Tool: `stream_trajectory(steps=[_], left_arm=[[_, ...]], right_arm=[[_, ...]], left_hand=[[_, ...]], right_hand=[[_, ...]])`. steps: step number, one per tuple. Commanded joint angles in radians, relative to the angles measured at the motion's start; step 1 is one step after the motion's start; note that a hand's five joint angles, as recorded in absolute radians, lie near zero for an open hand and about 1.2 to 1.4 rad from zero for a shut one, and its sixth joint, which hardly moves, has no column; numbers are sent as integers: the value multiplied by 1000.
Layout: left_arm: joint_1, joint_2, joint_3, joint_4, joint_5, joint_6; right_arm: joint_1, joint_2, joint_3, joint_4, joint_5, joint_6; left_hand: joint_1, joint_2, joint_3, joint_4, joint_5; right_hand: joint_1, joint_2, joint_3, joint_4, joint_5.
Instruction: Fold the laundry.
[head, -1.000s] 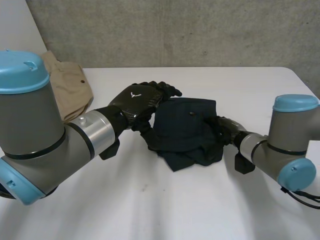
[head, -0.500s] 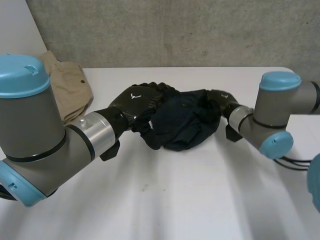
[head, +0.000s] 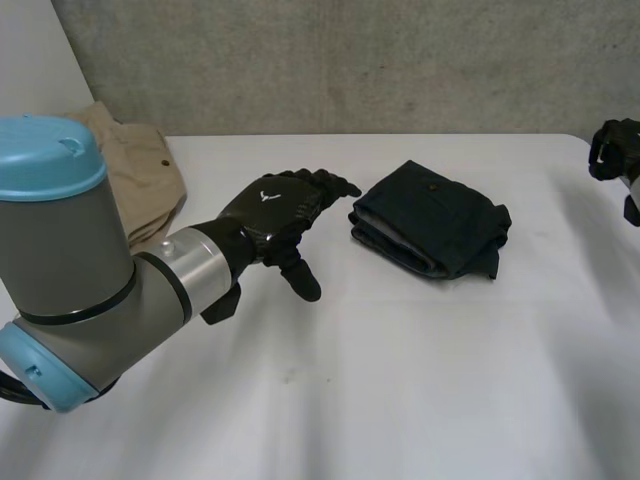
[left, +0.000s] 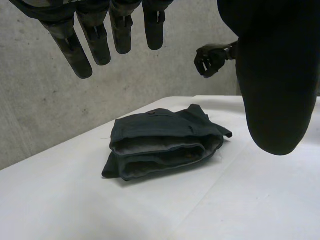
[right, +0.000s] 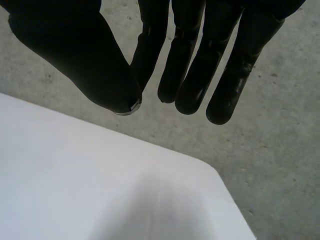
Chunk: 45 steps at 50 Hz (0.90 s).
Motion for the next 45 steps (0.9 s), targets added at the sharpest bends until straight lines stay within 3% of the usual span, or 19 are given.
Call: stream_trajectory(steps=[1, 2, 14, 45], left_arm=[[-1, -12, -1, 0, -1, -8], [-1, -12, -1, 1, -1, -13], [-2, -18, -15, 4, 0, -37], [-4, -18, -35, 9, 0, -37]], right_arm=[[21, -4, 17, 66, -146, -48], [37, -15, 13, 70, -190, -61], [112, -28, 52, 96, -263, -89], [172, 14, 59, 288, -283, -98]], left_hand=[[-16, -6, -13, -5, -28], [-16, -6, -13, -5, -28], [-16, -6, -13, -5, -28], [-19, -9, -16, -8, -31]], right_hand=[[-152, -335, -335, -342, -325], [-824, -1007, -1007, -1014, -998], [-824, -1007, -1007, -1014, -998], [-824, -1007, -1007, -1014, -998]])
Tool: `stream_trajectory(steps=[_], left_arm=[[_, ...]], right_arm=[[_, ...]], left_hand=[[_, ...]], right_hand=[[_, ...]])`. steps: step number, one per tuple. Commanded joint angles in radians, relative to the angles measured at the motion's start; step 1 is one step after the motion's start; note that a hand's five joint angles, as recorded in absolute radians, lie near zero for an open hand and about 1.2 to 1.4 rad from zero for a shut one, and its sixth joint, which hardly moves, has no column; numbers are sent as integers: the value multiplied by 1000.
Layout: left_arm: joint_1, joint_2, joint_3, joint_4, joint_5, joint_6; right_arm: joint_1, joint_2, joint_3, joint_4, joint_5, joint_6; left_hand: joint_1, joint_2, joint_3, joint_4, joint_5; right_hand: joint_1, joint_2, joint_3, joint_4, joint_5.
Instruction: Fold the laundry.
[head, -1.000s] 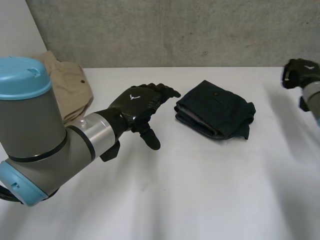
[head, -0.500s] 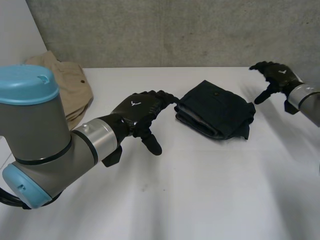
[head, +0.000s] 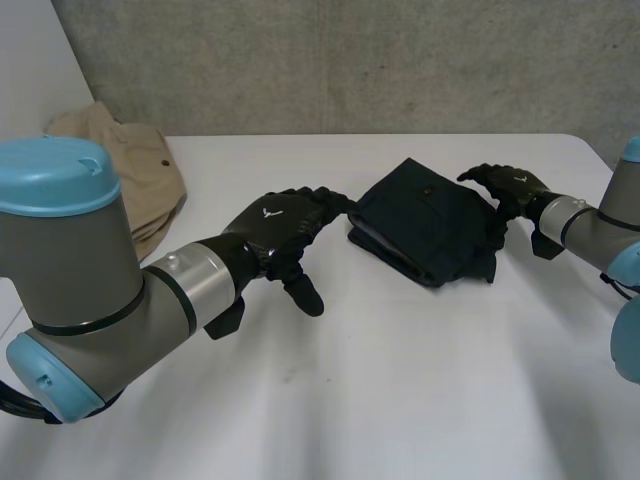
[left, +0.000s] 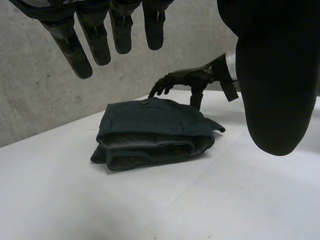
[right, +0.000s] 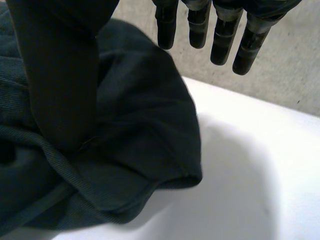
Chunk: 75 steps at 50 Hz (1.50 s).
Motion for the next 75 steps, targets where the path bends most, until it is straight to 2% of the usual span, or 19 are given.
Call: stream_trajectory(steps=[1, 9, 10, 11, 14, 15, 17, 29, 36, 40, 46, 55, 64, 68, 75], left_arm=[[0, 0, -5, 1, 2, 0], [-3, 2, -13, 14, 2, 1], [-3, 2, -15, 14, 0, 0], [-5, 2, -15, 15, 2, 0], [-5, 2, -16, 18, 2, 0], [-5, 2, -16, 18, 2, 0], [-5, 2, -16, 18, 0, 0], [-5, 6, -19, 18, 0, 0], [-6, 15, -21, 18, -1, 0], [-8, 23, -22, 17, -1, 0], [-6, 55, -42, 20, 0, 0], [0, 87, -45, 21, -1, 0], [0, 88, -48, 31, -1, -2], [0, 88, -48, 35, -1, -2], [1, 77, -48, 37, -1, -5]], right_arm=[[-2, 2, -3, 57, 1, 1], [-10, 3, -3, 59, 13, 13], [-10, 3, -1, 59, 13, 13], [-10, 6, 2, 59, 5, 13], [-7, 12, 6, 65, -1, 13], [-2, 12, 6, 74, -5, 13], [1, 12, 8, 85, -13, 13], [13, -83, 84, 197, -19, 21], [13, -248, 368, 250, -33, 23], [27, -351, 557, 211, -42, 23], [114, -491, 819, 94, -90, 20], [193, -612, 1028, -55, -84, 26], [191, -594, 962, -93, -10, 30], [180, -511, 818, -92, 15, 23], [125, -301, 450, -69, 70, 13]], left_hand=[[-19, -9, -16, -8, -31], [-19, -9, -16, -8, -31], [-19, -9, -16, -8, -31], [-19, -9, -16, -8, -31], [-19, -9, -16, -8, -31], [-19, -9, -16, -8, -31], [-19, -9, -16, -8, -31], [-19, -9, -16, -8, -31], [-19, -9, -16, -8, -31], [-16, -6, -13, -5, -28], [-16, -6, -13, -5, -28], [-16, -6, -13, -5, -28], [-16, -6, -13, -5, -28], [-19, -9, -16, -8, -31], [-16, -6, -13, -5, -28]], right_hand=[[-27, -45, -40, -60, -71], [-20, -38, -33, -54, -64], [70, 53, 58, 37, 27], [272, 254, 259, 239, 228], [593, 575, 580, 559, 549], [896, 879, 883, 863, 853], [1194, 1176, 1181, 1160, 1150], [1195, 1177, 1182, 1161, 1151], [1195, 1177, 1182, 1161, 1151], [1195, 1177, 1182, 1161, 1151], [1195, 1177, 1182, 1161, 1151], [1195, 1177, 1182, 1161, 1151], [1195, 1177, 1182, 1161, 1151], [1195, 1177, 1182, 1161, 1151], [1195, 1177, 1182, 1161, 1151]])
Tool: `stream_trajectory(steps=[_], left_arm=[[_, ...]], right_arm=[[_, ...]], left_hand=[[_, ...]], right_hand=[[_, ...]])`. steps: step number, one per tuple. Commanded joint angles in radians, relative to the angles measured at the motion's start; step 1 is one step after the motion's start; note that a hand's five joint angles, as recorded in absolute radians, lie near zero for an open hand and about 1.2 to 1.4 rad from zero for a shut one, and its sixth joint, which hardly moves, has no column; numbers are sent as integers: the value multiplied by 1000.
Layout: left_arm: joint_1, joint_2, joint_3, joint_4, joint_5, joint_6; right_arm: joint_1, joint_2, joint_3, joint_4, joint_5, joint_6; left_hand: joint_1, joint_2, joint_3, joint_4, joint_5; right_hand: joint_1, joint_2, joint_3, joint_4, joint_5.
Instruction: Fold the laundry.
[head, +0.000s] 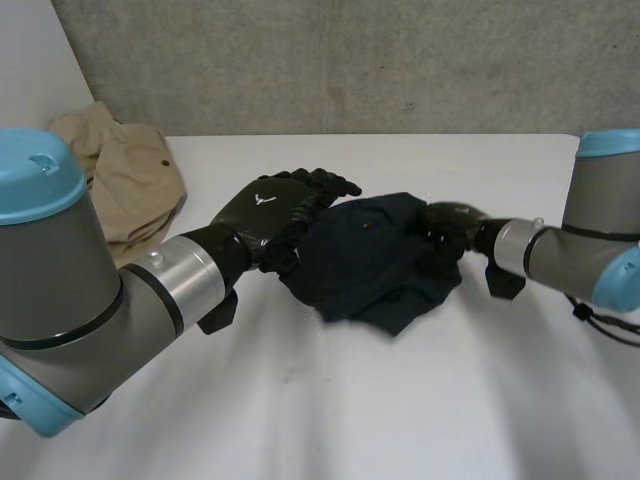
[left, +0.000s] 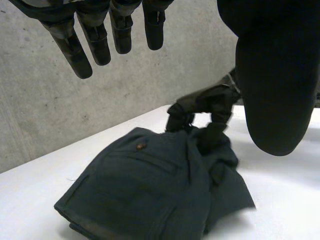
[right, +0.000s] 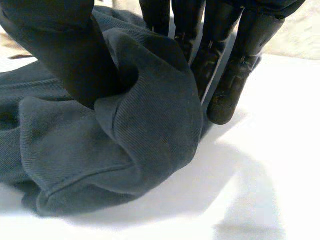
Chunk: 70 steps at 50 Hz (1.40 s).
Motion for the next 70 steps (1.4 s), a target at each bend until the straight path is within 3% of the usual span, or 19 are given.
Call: stream_trajectory(steps=[1, 6, 10, 24, 30, 41, 42, 43, 46, 50, 55, 64, 67, 70], left_arm=[[1, -10, 0, 2, 0, -2], [1, -13, -1, 7, 0, -2], [2, -15, -6, 8, 0, -2], [4, -25, -15, 16, -2, -2], [-1, -48, -15, 16, -11, -11], [-2, -56, -14, 16, -20, -18], [-4, -56, -14, 16, -20, -18], [-4, -56, -14, 16, -20, -18], [-2, -51, -14, 16, -21, -18], [1, -42, -11, 16, -28, -18], [2, -24, -5, 19, -67, -18], [31, 36, 18, 93, -89, -3], [64, 56, 45, 130, -87, 3], [110, 61, 78, 179, -86, 26]], right_arm=[[-59, 214, -383, 31, 66, -6], [-189, 395, -730, 104, 177, 17], [-251, 477, -889, 100, 234, 32], [-460, 492, -879, -6, 267, 32], [-500, 499, -869, -4, 363, 31], [-504, 500, -828, 26, 315, 31], [-504, 500, -828, 29, 314, 31], [-504, 499, -825, 37, 311, 29], [-500, 494, -825, 78, 307, 20], [-500, 460, -822, 166, 301, -25], [-506, 335, -739, 252, 324, -204], [-523, 65, -599, 184, 358, -252], [-488, -14, -540, 164, 350, -241], [-367, -101, -439, 125, 344, -241]], left_hand=[[-16, -6, -13, -5, -28], [-16, -6, -13, -5, -28], [-16, -6, -13, -5, -28], [-16, -6, -13, -5, -28], [-13, -3, -10, -2, -26], [-16, -6, -13, -5, -28], [-16, -6, -13, -5, -28], [-16, -6, -13, -5, -28], [-16, -6, -13, -5, -28], [-16, -6, -13, -5, -28], [-19, -9, -16, -8, -31], [-22, -12, -19, -11, -34], [-28, -18, -25, -17, -40], [-34, -24, -31, -23, -46]], right_hand=[[472, 200, 209, 197, 273], [472, 200, 209, 197, 273], [472, 200, 209, 197, 273], [472, 200, 209, 197, 273], [472, 200, 209, 197, 273], [472, 200, 209, 197, 273], [348, 76, 85, 73, 149], [-720, -992, -982, -995, -919], [-750, -1021, -1012, -1024, -949], [-750, -1021, -1012, -1024, -949], [-750, -1021, -1012, -1024, -949], [-750, -1021, -1012, -1024, -949], [-750, -1021, -1012, -1024, -949], [-750, -1021, -1012, -1024, -949]])
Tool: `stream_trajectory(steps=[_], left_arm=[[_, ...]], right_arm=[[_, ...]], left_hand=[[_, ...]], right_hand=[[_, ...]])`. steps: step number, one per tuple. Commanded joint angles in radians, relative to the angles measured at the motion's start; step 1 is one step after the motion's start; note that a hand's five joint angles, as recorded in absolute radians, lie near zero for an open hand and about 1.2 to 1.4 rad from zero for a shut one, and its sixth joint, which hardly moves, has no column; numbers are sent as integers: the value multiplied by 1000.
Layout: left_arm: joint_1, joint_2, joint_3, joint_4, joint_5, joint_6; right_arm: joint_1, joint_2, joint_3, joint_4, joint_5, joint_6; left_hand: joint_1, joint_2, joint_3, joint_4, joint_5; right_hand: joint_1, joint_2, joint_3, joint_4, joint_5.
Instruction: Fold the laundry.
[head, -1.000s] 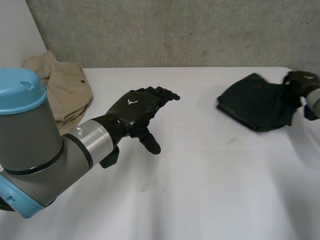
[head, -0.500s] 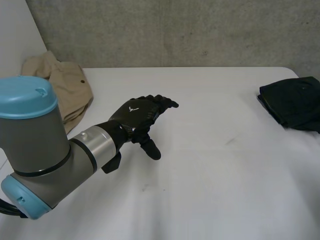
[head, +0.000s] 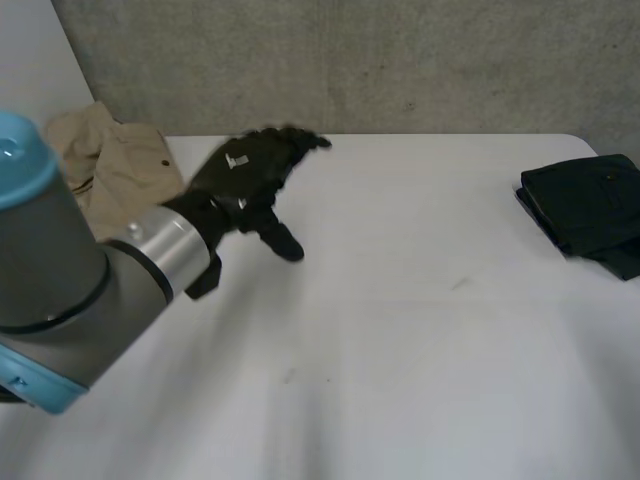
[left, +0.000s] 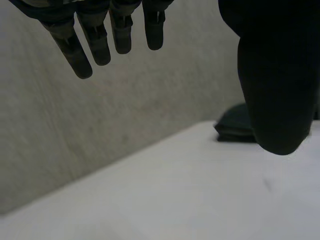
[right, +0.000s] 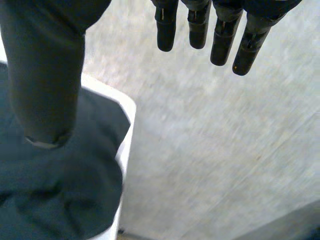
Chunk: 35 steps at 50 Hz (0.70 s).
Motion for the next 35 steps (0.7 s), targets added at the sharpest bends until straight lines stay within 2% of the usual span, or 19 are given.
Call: stream_trajectory(steps=[1, 6, 7, 9, 13, 17, 22, 26, 32, 35], left_arm=[[95, 27, 71, 100, 8, 41], [262, -54, 166, 87, 16, 99], [321, -98, 200, 61, 19, 121], [368, -141, 235, 41, 26, 142], [452, -264, 338, 11, 71, 219], [507, -416, 432, -7, 111, 308], [570, -594, 541, -38, 122, 449], [583, -695, 611, -64, 150, 524], [587, -801, 708, -82, 166, 537], [587, -849, 765, -145, 164, 543]], right_arm=[[186, -217, 200, -96, -12, 14], [394, -400, 511, -266, -28, -1], [420, -429, 559, -295, -29, -2], [511, -495, 693, -386, -31, -16], [666, -541, 888, -496, -31, -67], [793, -550, 1043, -538, -31, -123], [858, -561, 1174, -546, -26, -153], [864, -576, 1251, -567, -26, -153], [859, -624, 1349, -605, -26, -156], [856, -654, 1392, -625, -26, -157]], left_hand=[[-31, -21, -28, -20, -43], [-22, -12, -19, -11, -34], [-22, -12, -19, -11, -34], [-25, -15, -22, -14, -37], [-25, -15, -22, -14, -37], [-28, -18, -25, -17, -40], [-31, -21, -28, -20, -43], [-31, -21, -28, -20, -43], [-22, -12, -19, -11, -34], [16, 26, 19, 27, 4]], right_hand=[[-44, -47, -43, -61, -71], [-44, -47, -43, -61, -71], [-44, -47, -43, -61, -71], [-44, -47, -43, -61, -71], [-44, -47, -43, -61, -71], [-44, -47, -43, -61, -71], [-44, -47, -43, -61, -71], [-44, -47, -43, -61, -71], [-44, -47, -43, -61, -71], [-44, -47, -43, -61, -71]])
